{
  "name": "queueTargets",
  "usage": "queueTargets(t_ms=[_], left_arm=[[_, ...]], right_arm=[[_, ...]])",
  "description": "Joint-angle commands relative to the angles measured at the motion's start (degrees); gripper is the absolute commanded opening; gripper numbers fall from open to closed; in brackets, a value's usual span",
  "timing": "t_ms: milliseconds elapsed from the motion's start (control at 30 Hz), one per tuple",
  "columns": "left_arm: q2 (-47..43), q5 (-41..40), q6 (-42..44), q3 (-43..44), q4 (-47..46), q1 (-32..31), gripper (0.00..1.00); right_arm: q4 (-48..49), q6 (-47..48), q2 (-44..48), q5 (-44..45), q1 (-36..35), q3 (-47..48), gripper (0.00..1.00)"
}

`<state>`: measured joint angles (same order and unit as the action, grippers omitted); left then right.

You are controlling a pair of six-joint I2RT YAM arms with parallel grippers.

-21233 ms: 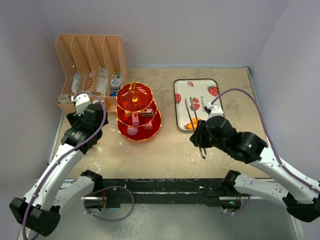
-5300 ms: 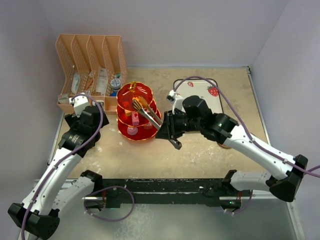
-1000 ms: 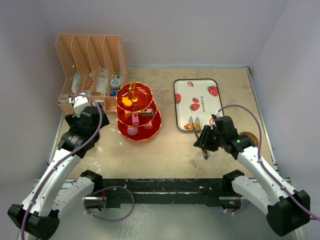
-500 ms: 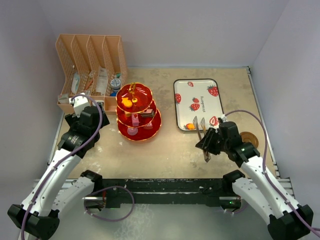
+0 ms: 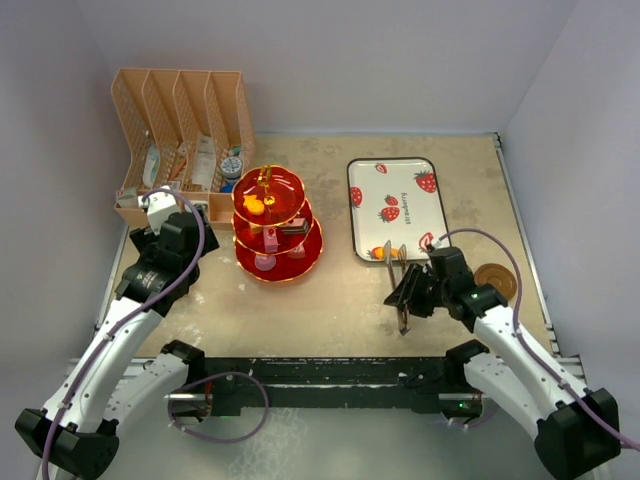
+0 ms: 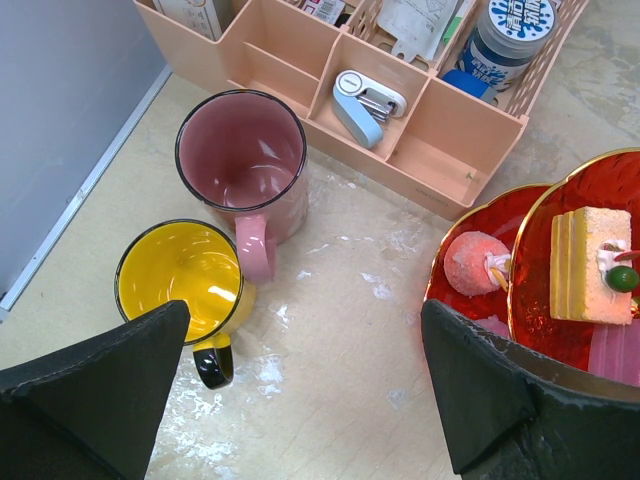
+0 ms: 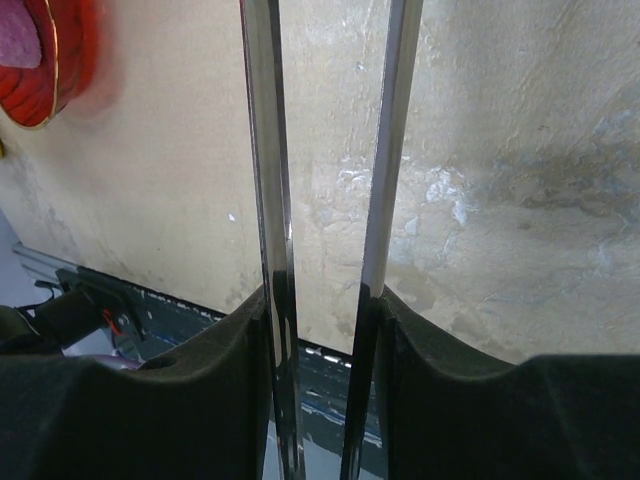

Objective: Serve the afternoon tea
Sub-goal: Pick up the desert from the tray.

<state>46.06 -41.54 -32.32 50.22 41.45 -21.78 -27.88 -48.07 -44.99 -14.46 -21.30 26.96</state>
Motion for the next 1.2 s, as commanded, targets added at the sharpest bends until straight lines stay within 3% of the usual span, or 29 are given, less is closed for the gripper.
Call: queueTargets(t_ms=[0,633,1167], left_arm=[[-0.4,-0.1,0.0,-0.1,-1.4,-0.2,0.96],[0.1,-0.1,-0.1,-0.2,-1.4,-0.1,0.96],[0.2,0.3,0.1,-0.3,-1.5,-0.2,0.96]], right_arm=[[5.2,0.6,-1.6,-3.0,0.2,0.9,0.42],[9.1,10.0,-16.4,-6.7,0.2,12.1,0.42],[-0.4,11.7,-11.4,0.6,0.2,15.0,0.43]])
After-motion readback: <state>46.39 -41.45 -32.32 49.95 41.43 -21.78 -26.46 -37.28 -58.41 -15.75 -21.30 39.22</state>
